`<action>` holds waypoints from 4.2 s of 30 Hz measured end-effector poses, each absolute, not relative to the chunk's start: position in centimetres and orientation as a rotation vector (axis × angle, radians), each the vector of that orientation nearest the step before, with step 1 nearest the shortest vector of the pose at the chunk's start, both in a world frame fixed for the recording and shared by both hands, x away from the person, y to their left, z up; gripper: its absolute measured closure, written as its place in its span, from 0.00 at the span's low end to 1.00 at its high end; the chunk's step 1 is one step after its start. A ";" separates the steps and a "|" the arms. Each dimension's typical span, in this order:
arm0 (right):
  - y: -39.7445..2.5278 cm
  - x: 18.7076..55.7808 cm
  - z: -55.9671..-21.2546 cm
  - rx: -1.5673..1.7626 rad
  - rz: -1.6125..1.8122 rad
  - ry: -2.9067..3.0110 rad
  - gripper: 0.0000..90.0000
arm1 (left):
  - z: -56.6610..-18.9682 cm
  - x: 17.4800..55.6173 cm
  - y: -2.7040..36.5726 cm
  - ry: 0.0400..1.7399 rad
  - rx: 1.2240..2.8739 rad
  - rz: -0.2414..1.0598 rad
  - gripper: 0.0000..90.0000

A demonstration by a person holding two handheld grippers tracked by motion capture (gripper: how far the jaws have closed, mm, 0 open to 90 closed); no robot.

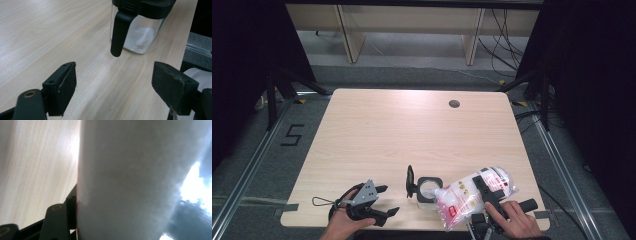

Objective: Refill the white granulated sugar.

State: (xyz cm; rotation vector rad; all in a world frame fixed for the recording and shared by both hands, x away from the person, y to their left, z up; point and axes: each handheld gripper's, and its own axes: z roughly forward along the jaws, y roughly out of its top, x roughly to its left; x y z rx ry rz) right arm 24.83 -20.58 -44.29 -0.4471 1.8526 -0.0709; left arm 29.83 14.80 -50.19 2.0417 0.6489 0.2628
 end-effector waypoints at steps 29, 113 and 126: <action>-20.7 24.7 -43.9 -0.452 -0.061 1.839 0.45 | -50.1 29.9 14.9 0.640 2.047 0.276 0.22; -20.8 24.5 -43.6 -0.478 -0.109 1.836 0.46 | -50.0 29.9 15.0 0.641 2.062 0.272 0.22; -20.7 24.6 -43.6 -0.497 -0.107 1.837 0.46 | -50.0 29.9 15.0 0.646 2.065 0.279 0.22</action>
